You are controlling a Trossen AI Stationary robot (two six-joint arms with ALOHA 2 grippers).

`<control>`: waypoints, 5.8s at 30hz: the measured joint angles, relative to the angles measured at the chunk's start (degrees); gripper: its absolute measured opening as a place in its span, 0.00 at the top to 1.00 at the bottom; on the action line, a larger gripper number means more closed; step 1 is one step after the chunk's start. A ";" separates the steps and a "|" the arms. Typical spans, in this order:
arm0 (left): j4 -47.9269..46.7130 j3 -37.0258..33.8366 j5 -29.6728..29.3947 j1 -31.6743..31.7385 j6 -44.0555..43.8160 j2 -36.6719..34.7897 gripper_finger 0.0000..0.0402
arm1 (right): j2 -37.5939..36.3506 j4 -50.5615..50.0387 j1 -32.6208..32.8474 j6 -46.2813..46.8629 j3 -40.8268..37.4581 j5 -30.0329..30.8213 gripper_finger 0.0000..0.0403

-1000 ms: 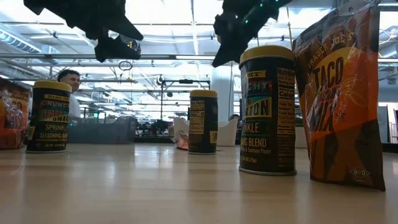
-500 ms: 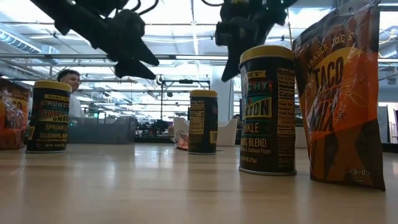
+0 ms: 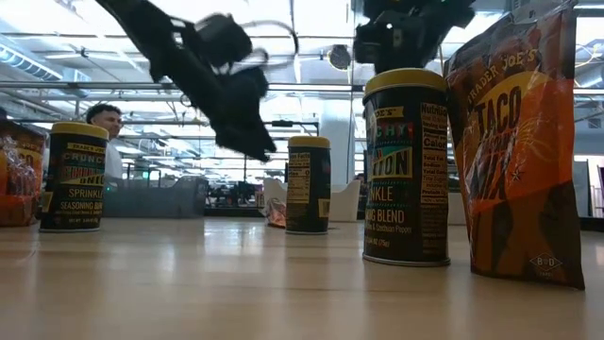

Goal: Sort spices by type
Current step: Put the top right orange seasoning bag into the left white bin

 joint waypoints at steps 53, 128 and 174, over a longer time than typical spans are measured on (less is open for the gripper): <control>6.60 0.13 -2.95 0.67 -5.96 12.69 0.92 | -13.04 2.46 2.16 8.57 -11.42 5.74 1.00; 45.42 -6.45 -20.11 -4.57 -38.20 -15.20 1.00 | -2.57 70.80 3.25 3.61 -11.34 21.30 0.32; 45.07 -6.45 -25.86 -9.60 -25.04 -15.20 1.00 | -2.58 72.31 3.87 8.20 -11.32 27.92 0.98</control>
